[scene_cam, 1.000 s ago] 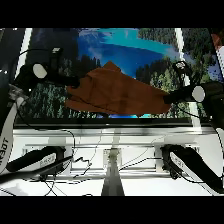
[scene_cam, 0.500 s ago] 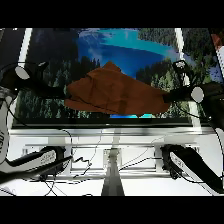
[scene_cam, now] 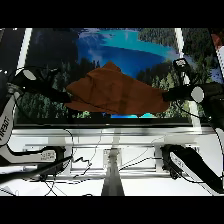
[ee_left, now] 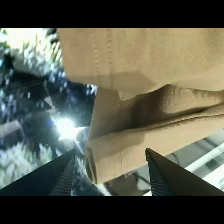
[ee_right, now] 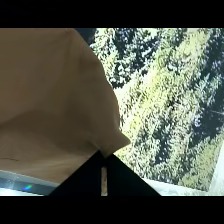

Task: Fold the clothes and pants, and hang the long-sleeved shirts on hangers.

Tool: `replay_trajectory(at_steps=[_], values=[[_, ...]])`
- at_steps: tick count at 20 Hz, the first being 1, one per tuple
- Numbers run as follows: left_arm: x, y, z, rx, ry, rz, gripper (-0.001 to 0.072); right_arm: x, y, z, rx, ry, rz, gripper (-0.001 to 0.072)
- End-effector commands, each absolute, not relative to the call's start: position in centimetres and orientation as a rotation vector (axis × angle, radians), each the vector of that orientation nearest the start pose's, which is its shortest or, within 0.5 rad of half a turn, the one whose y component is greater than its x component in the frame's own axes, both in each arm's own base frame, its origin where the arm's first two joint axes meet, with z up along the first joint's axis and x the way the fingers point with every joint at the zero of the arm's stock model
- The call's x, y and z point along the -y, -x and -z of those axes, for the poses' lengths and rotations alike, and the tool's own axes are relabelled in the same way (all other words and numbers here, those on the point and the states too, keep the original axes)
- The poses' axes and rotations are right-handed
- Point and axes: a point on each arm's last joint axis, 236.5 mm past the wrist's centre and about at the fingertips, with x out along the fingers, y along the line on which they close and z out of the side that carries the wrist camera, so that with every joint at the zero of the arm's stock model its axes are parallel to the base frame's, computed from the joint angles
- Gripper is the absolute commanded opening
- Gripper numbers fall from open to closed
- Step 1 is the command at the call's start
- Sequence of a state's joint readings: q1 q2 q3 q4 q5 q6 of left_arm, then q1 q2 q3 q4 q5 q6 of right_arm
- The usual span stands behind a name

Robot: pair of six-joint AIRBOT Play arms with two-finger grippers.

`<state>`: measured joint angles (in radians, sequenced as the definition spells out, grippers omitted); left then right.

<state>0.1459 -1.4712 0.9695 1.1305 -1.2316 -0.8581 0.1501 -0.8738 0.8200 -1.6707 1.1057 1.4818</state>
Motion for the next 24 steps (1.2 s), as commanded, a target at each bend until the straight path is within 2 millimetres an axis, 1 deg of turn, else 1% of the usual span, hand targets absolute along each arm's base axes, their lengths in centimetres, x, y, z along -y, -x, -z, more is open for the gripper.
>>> replay_trajectory(at_steps=[1, 3, 4, 5, 6, 7, 9, 10, 11, 12, 13, 15, 16, 17, 18, 19, 20, 21, 22, 23, 24], values=[[5.4, -31.5, 9.9, -1.474, 0.013, 0.696, 0.0456, -2.8, -30.1, -2.6, -1.145, 0.239, -0.14, 0.0015], [5.8, -31.7, 9.6, -1.462, 0.033, 0.704, 0.0296, -3.2, -30.1, -2.5, -1.146, 0.222, -0.15, 0.0015], [5.9, -31.7, 9.6, -1.46, 0.035, 0.704, 0.0238, -3.3, -30.1, -2.5, -1.146, 0.218, -0.152, 0.0015], [5.9, -31.7, 9.6, -1.46, 0.035, 0.704, 0.0164, -3.3, -30.1, -2.5, -1.146, 0.218, -0.153, 0.0015], [6.0, -31.8, 9.6, -1.457, 0.041, 0.705, 0.0059, -3.3, -30.1, -2.5, -1.146, 0.218, -0.152, 0.0015], [6.3, -31.9, 9.4, -1.45, 0.058, 0.708, 0.0016, -3.3, -30.1, -2.5, -1.146, 0.218, -0.152, 0.0015], [6.5, -32.0, 8.9, -1.436, 0.062, 0.711, 0.0016, -3.3, -30.1, -2.6, -1.144, 0.219, -0.152, 0.0015], [6.4, -32.3, 8.3, -1.419, 0.053, 0.708, 0.0016, -3.3, -30.2, -2.6, -1.141, 0.218, -0.152, 0.0015], [6.4, -32.8, 7.3, -1.388, 0.042, 0.702, 0.0015, -3.3, -30.4, -3.0, -1.132, 0.218, -0.152, 0.0016], [6.2, -33.5, 5.9, -1.345, 0.023, 0.692, 0.0015, -3.4, -30.8, -3.7, -1.113, 0.216, -0.151, 0.0015], [6.0, -34.5, 4.0, -1.288, -0.005, 0.68, 0.0015, -3.5, -31.5, -5.1, -1.079, 0.214, -0.15, 0.0015], [5.7, -36.8, -1.8, -1.127, -0.085, 0.645, 0.0016, -3.6, -33.4, -9.2, -0.978, 0.21, -0.142, 0.0015], [5.4, -38.0, -5.5, -1.024, -0.132, 0.616, 0.0016, -3.5, -34.3, -11.7, -0.918, 0.217, -0.131, 0.0015], [5.1, -39.1, -9.4, -0.913, -0.174, 0.577, 0.0015, -3.4, -35.2, -14.7, -0.849, 0.22, -0.12, 0.0015], [4.7, -40.0, -14.1, -0.778, -0.217, 0.524, 0.0016, -3.2, -35.9, -17.6, -0.783, 0.223, -0.109, 0.0015], [4.3, -40.6, -19.4, -0.625, -0.26, 0.461, 0.0016, -3.3, -36.3, -20.8, -0.712, 0.217, -0.103, 0.0015], [3.7, -40.6, -24.5, -0.47, -0.295, 0.391, 0.0015, -3.3, -36.5, -23.8, -0.645, 0.21, -0.099, 0.0016], [2.9, -40.0, -30.5, -0.283, -0.323, 0.3, 0.0015, -3.4, -36.5, -27.1, -0.572, 0.2, -0.097, 0.0015], [2.0, -38.6, -36.1, -0.103, -0.339, 0.207, 0.0015, -3.3, -36.2, -30.5, -0.496, 0.192, -0.092, 0.0016], [1.0, -36.1, -41.8, 0.084, -0.347, 0.112, 0.0015, -3.3, -35.6, -33.6, -0.421, 0.183, -0.089, 0.0016], [0.2, -33.2, -46.5, 0.244, -0.348, 0.032, 0.0016, -3.3, -34.7, -36.9, -0.34, 0.17, -0.091, 0.0015]])
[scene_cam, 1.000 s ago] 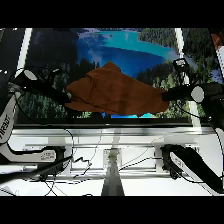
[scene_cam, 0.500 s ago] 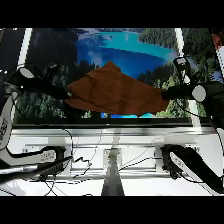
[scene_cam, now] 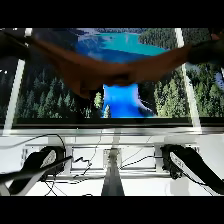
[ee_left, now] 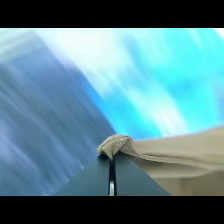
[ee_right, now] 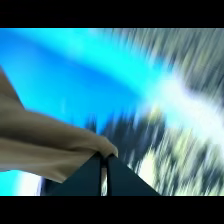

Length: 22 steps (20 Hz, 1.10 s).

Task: Fold the clothes and pants, and hang the long-sleeved shirts on hangers.

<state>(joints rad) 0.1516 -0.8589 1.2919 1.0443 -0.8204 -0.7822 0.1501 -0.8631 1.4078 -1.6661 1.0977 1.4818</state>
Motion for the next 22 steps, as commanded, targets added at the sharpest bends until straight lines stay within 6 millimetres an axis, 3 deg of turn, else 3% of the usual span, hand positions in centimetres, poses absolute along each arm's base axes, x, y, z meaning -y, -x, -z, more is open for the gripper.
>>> replay_trajectory(at_steps=[1, 3, 5, 7, 10, 12, 14, 15, 17, 22], values=[[-0.5, -29.7, -50.6, 0.392, -0.346, -0.04, 0.0015, -3.6, -33.5, -39.8, -0.266, 0.151, -0.103, 0.0015], [-1.2, -23.6, -55.5, 0.595, -0.339, -0.13, 0.0015, -4.5, -30.0, -45.5, -0.108, 0.099, -0.153, 0.0015], [-1.0, -19.2, -57.7, 0.696, -0.339, -0.162, 0.0016, -5.2, -25.7, -50.4, 0.044, 0.053, -0.204, 0.0016], [-0.6, -16.1, -58.7, 0.753, -0.343, -0.172, 0.0015, -5.7, -21.5, -54.1, 0.177, 0.014, -0.251, 0.0015], [-0.3, -14.2, -59.2, 0.786, -0.345, -0.177, 0.0016, -5.9, -17.3, -56.7, 0.284, -0.013, -0.287, 0.0015], [0.0, -15.9, -58.2, 0.731, -0.352, -0.149, 0.0015, -5.8, -18.1, -55.9, 0.251, -0.004, -0.276, 0.0014], [0.7, -21.3, -54.5, 0.552, -0.368, -0.065, 0.0015, -6.3, -21.7, -52.8, 0.131, 0.006, -0.276, 0.0014], [1.2, -24.5, -51.8, 0.433, -0.375, -0.009, 0.0015, -6.8, -24.2, -50.0, 0.024, 0.013, -0.281, 0.0014], [2.1, -31.7, -44.0, 0.143, -0.373, 0.122, 0.0015, -7.7, -29.4, -43.3, -0.217, 0.03, -0.288, 0.0015], [2.0, -44.7, -25.7, -0.364, -0.282, 0.292, 0.0015, -8.8, -41.0, -26.1, -0.708, 0.062, -0.265, 0.0015]])
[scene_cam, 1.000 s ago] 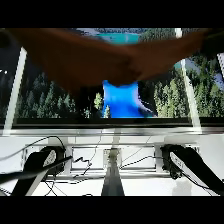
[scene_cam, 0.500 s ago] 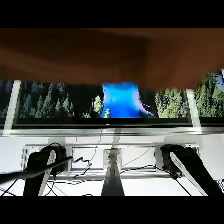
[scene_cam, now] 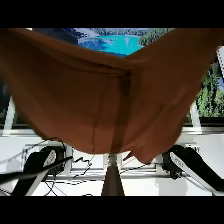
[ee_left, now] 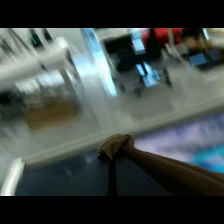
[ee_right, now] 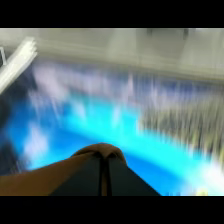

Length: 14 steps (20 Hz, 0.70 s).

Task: Fold the clothes and pants, and hang the long-sleeved shirts on hangers.

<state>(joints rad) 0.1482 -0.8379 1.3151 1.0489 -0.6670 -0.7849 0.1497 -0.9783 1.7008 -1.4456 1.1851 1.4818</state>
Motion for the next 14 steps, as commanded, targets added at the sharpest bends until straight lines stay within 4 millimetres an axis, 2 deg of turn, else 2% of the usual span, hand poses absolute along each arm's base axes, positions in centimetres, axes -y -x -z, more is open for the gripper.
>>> replay_trajectory(at_steps=[1, 3, 5, 6, 8, 10, 14], values=[[1.9, -46.6, -22.1, -0.437, -0.258, 0.308, 0.0015, -9.0, -42.8, -23.2, -0.771, 0.063, -0.264, 0.0015], [1.6, -49.8, -14.7, -0.576, -0.211, 0.331, 0.0016, -9.0, -46.7, -17.8, -0.852, 0.077, -0.242, 0.0015], [2.1, -51.7, -7.6, -0.702, -0.177, 0.359, 0.0016, -8.8, -50.7, -13.0, -0.877, 0.08, -0.203, 0.0015], [2.5, -52.2, -4.9, -0.746, -0.167, 0.371, 0.0016, -8.5, -52.3, -10.5, -0.895, 0.036, -0.171, 0.0015], [3.6, -52.8, -1.0, -0.8, -0.16, 0.39, 0.0016, -7.3, -53.9, -6.1, -0.957, -0.063, -0.099, 0.0014], [4.5, -53.3, 0.2, -0.805, -0.166, 0.396, 0.0015, -5.3, -54.0, -3.7, -1.016, -0.11, -0.051, 0.0014], [4.4, -55.2, -1.4, -0.709, -0.189, 0.342, 0.0016, -0.7, -52.0, -2.9, -1.12, -0.15, 0.019, 0.0014]])
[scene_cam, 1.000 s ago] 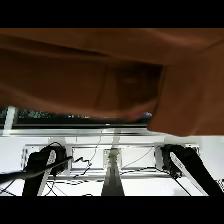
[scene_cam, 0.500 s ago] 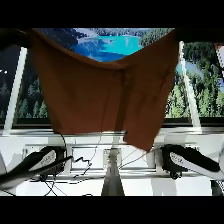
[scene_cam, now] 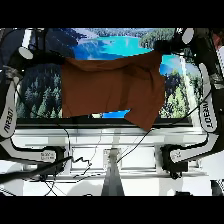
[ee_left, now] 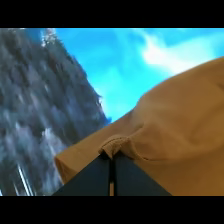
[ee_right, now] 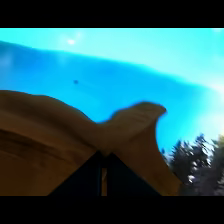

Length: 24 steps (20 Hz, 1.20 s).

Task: Fold the clothes and pants, and hang the long-sleeved shirts on hangers.

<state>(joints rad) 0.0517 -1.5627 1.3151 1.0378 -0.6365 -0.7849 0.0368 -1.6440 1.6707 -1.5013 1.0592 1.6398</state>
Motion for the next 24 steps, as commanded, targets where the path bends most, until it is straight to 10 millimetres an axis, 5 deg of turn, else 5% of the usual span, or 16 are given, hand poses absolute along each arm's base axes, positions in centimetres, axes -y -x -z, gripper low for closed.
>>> replay_trajectory(at_steps=[1, 5, 9, 15, 21, 22, 23, 24], values=[[4.2, -55.6, -1.6, -0.693, -0.192, 0.33, 0.0015, 0.5, -51.1, -2.8, -1.158, -0.143, 0.024, 0.0014], [3.3, -56.7, -3.9, -0.61, -0.204, 0.277, 0.0015, 4.6, -50.3, -4.1, -1.174, -0.13, 0.047, 0.0014], [3.2, -57.0, -6.4, -0.551, -0.211, 0.258, 0.0016, 5.2, -50.5, -5.3, -1.15, -0.205, 0.037, 0.0013], [4.8, -55.6, 0.4, -0.729, -0.188, 0.344, 0.0016, 4.6, -46.6, -1.7, -1.365, -0.161, -0.017, 0.0014], [7.7, -54.9, 4.0, -0.797, -0.195, 0.407, 0.0038, 5.2, -47.3, 0.0, -1.342, -0.189, 0.037, 0.0042], [8.1, -54.6, 4.2, -0.806, -0.195, 0.42, 0.0203, 5.2, -47.1, 0.0, -1.347, -0.188, 0.037, 0.0148], [8.6, -54.1, 4.1, -0.819, -0.196, 0.439, 0.047, 5.6, -46.6, 0.1, -1.367, -0.171, 0.047, 0.0249], [9.0, -53.5, 3.8, -0.836, -0.183, 0.454, 0.0588, 6.3, -45.8, 0.1, -1.402, -0.127, 0.059, 0.0252]])
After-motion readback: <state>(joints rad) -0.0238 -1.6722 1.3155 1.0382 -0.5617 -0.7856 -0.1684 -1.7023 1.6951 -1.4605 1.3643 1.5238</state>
